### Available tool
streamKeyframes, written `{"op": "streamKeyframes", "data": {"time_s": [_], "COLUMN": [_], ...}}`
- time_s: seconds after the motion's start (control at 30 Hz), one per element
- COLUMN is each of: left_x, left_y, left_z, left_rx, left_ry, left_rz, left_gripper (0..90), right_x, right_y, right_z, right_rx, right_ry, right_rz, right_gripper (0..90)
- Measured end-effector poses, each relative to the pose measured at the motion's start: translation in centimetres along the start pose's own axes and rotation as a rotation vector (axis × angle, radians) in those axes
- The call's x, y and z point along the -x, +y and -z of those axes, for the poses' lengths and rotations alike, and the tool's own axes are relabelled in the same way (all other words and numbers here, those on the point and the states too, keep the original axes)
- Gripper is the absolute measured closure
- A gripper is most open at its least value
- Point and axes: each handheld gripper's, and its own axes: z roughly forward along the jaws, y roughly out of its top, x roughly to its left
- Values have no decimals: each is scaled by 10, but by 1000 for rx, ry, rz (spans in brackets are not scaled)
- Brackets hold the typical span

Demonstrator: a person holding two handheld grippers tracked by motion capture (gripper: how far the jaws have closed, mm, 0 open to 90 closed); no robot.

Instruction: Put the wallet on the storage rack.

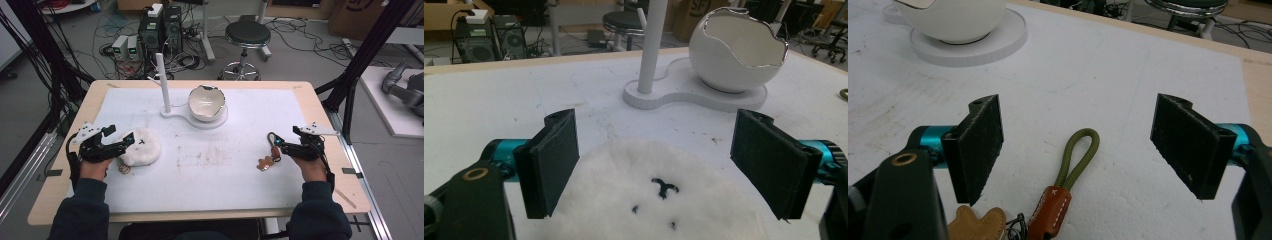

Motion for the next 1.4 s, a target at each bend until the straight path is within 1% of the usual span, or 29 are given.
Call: {"op": "streamKeyframes", "data": {"time_s": [0.27, 0.3, 0.33, 0.37, 0.4, 0.47, 0.5, 0.53, 0.57, 0.63, 0.67, 0.7, 0.73, 0.83, 0.9, 0.93, 0.97, 1.0, 1.03, 1.07, 1.1, 1.17, 1.2, 1.23, 1.27, 1.3, 1.33, 1.37, 1.4], "left_x": [-1, -2, -4, -4, -5, -6, -6, -7, -7, -10, -15, -15, -20, -24, -28, -30, -30, -28, -28, -28, -28, -28, -28, -28, -29, -29, -27, -27, -22], "left_y": [-1, -2, -4, -4, -6, -6, -7, -9, -9, -11, -13, -13, -16, -17, -20, -24, -24, -26, -26, -26, -26, -26, -24, -24, -22, -22, -19, -19, -14], "left_z": [-7, -9, -15, -15, -18, -19, -20, -22, -22, -25, -27, -27, -28, -29, -31, -36, -36, -39, -39, -39, -39, -38, -35, -35, -32, -32, -29, -29, -25], "left_rx": [-19, -31, -64, -64, -91, -99, -112, -140, -140, -175, -221, -221, -242, -254, -279, -314, -314, -336, -336, -346, -346, -360, -349, -349, -331, -331, -303, -303, -248], "left_ry": [9, 15, 37, 37, 48, 47, 52, 71, 71, 97, 135, 135, 157, 166, 166, 149, 149, 122, 122, 93, 93, 88, 77, 77, 59, 59, 29, 29, -7], "left_rz": [10, 11, 20, 20, 26, 23, 19, 15, 15, 16, 29, 29, 49, 62, 68, 74, 74, 69, 69, 90, 90, 125, 144, 144, 168, 168, 187, 187, 201], "left_gripper": [192, 192, 192, 192, 192, 192, 192, 192, 192, 192, 192, 192, 192, 199, 213, 222, 234, 271, 308, 360, 436, 450, 595, 673, 708, 720, 730, 738, 744], "right_x": [0, 0, 1, 1, 1, 0, 0, -2, -2, -5, -7, -7, -10, -13, -14, -15, -15, -16, -16, -16, -16, -16, -17, -17, -18, -18, -20, -20, -20], "right_y": [-2, -2, -3, -3, -4, -4, -4, -4, -4, -3, -2, -2, -2, -1, -1, 0, 0, -1, -1, -1, -1, -1, -1, -1, -1, -1, -1, -1, 0], "right_z": [0, 0, 1, 1, 1, 2, 2, 2, 2, 2, 1, 1, 0, -1, -3, -3, -3, -3, -3, -3, -3, -3, -4, -4, -5, -5, -6, -6, -7], "right_rx": [3, 3, 3, 3, 2, 2, 1, 1, 1, -4, -7, -7, -9, -14, -19, -19, -19, -21, -21, -23, -23, -23, -28, -28, -28, -28, -31, -31, -32], "right_ry": [11, 11, 12, 12, 16, 17, 18, 20, 20, 21, 24, 24, 31, 34, 39, 42, 42, 44, 44, 50, 50, 52, 58, 58, 61, 61, 66, 66, 73], "right_rz": [-6, -6, -10, -10, -15, -14, -11, -1, -1, 8, 17, 17, 27, 26, 37, 39, 39, 39, 39, 35, 35, 40, 39, 39, 43, 43, 44, 44, 43], "right_gripper": [214, 214, 214, 214, 214, 214, 214, 214, 214, 215, 215, 215, 215, 215, 216, 216, 216, 215, 215, 216, 216, 216, 216, 216, 216, 216, 216, 216, 216]}}
